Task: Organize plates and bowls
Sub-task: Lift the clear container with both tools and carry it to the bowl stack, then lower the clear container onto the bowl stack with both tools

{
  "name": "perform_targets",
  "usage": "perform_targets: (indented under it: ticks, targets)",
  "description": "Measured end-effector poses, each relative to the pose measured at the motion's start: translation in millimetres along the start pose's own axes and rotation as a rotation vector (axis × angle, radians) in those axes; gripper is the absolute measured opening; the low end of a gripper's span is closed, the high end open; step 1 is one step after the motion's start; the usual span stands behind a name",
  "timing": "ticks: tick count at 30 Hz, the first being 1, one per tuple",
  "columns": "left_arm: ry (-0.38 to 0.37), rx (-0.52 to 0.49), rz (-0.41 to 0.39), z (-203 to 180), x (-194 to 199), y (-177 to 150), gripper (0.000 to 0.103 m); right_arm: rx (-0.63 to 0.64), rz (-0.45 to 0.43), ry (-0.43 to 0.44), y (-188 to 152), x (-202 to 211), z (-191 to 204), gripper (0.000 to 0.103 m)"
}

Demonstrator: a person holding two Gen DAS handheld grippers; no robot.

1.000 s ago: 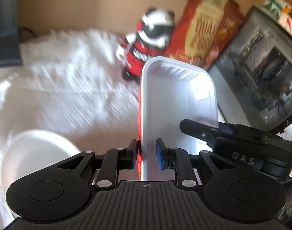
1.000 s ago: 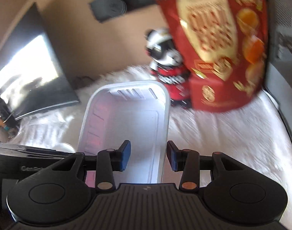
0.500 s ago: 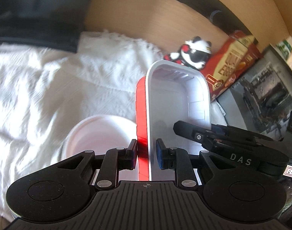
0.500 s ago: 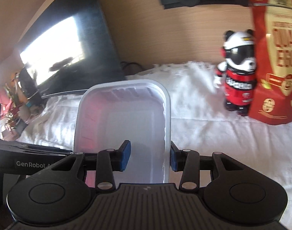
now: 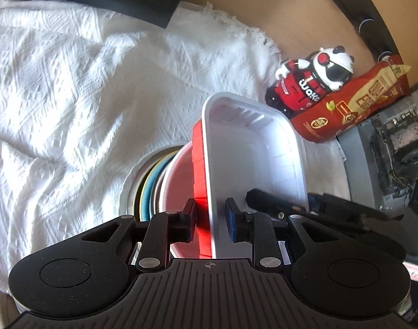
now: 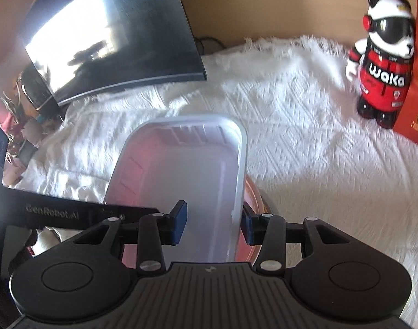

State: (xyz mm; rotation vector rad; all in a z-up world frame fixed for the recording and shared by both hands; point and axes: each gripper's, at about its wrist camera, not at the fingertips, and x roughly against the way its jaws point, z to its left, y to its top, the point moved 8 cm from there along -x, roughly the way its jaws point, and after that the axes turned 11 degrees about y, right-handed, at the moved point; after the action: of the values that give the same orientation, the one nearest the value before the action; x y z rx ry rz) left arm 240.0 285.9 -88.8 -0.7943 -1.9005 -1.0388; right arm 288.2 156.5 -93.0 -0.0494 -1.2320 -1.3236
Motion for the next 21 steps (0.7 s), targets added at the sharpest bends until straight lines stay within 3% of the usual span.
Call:
perform_targets:
  ticks: [6, 16, 21]
  targets:
    - [0.029, 0.004, -0.047, 8.2, -3.2, 15.0, 0.025, 0.011, -0.017, -0.035, 6.1, -7.2, -2.0, 0.042]
    - [0.023, 0.024, -0.048, 13.4, -6.9, 23.2, 0.023, 0.008, -0.025, -0.041, 10.4, -9.7, -5.3, 0.040]
    - [0.001, -0.037, -0.033, -0.7, -7.2, 20.0, 0.022, 0.015, -0.033, -0.060, 9.9, -7.8, -8.7, 0.040]
